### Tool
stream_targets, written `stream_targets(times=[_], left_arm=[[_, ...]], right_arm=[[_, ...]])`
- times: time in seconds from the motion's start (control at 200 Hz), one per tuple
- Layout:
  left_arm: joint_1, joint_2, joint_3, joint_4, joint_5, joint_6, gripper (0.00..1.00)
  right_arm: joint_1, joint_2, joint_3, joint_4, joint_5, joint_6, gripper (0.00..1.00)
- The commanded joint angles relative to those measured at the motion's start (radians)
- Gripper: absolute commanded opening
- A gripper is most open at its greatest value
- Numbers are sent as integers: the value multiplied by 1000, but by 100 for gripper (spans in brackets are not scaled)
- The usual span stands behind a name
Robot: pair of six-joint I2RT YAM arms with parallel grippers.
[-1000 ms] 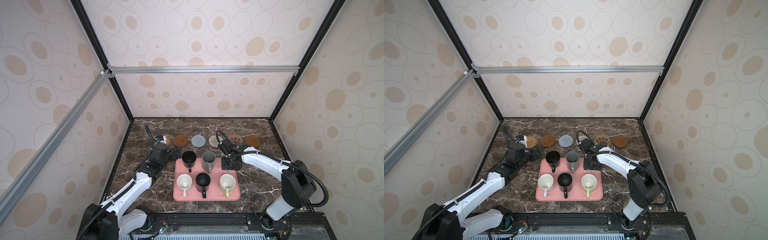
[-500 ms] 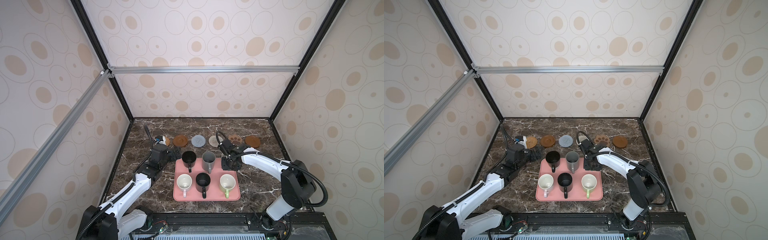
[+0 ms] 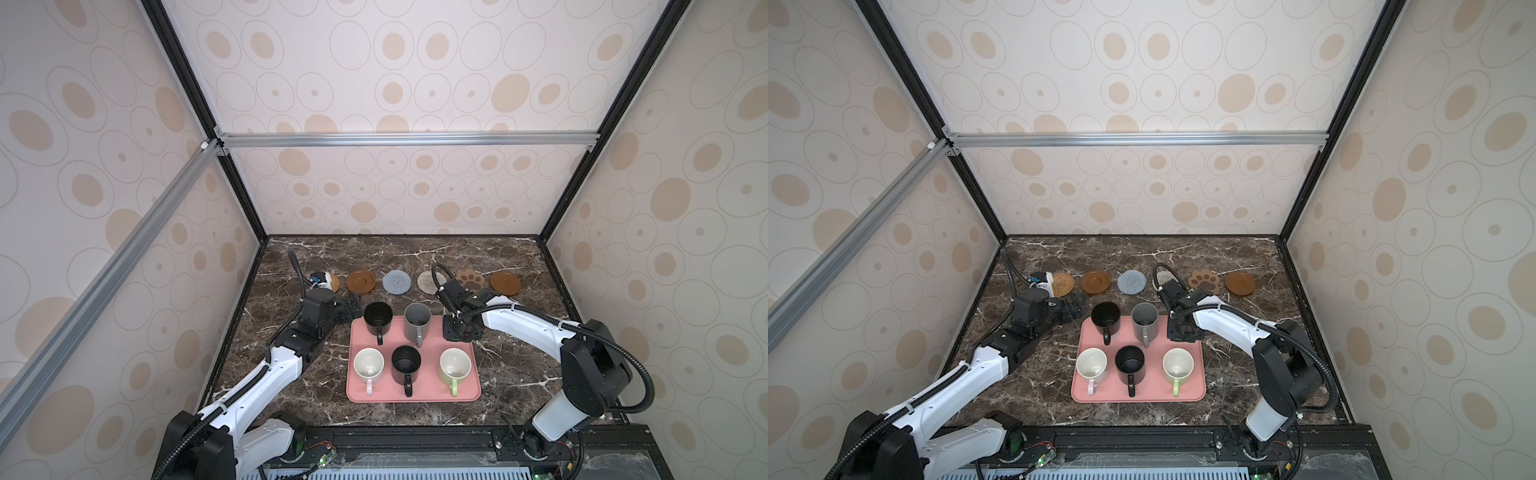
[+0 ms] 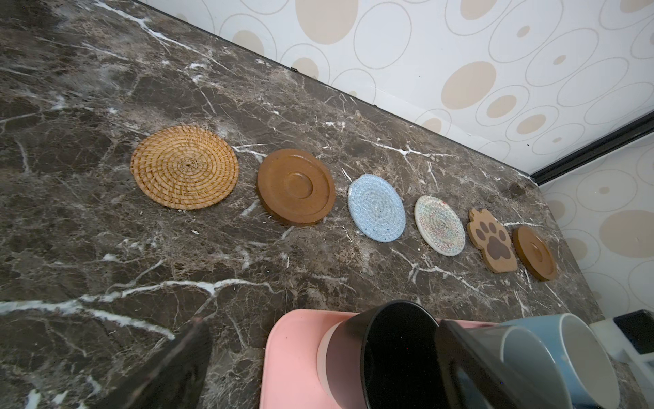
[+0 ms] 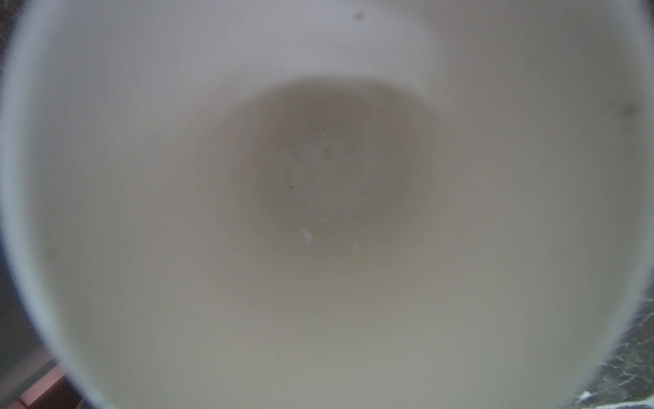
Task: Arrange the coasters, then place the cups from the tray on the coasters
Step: 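Close the right gripper on the light blue mug rim and lift it, then carry the light blue mug with the right gripper toward the small wooden coaster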
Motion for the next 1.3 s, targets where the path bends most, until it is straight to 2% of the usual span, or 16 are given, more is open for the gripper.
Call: stream_targets(times=[0.0, 0.545, 1.291], left_arm=[[-8, -19, -3, 17, -21, -4, 100], [-8, -19, -5, 24, -29, -15, 100], [-8, -7, 18, 40, -47, -3, 100]], right_arm=[[7, -10, -19, -23, 20, 7, 14], [6, -72, 3, -50, 38, -14, 10], [-19, -94, 160, -119, 85, -108, 10]])
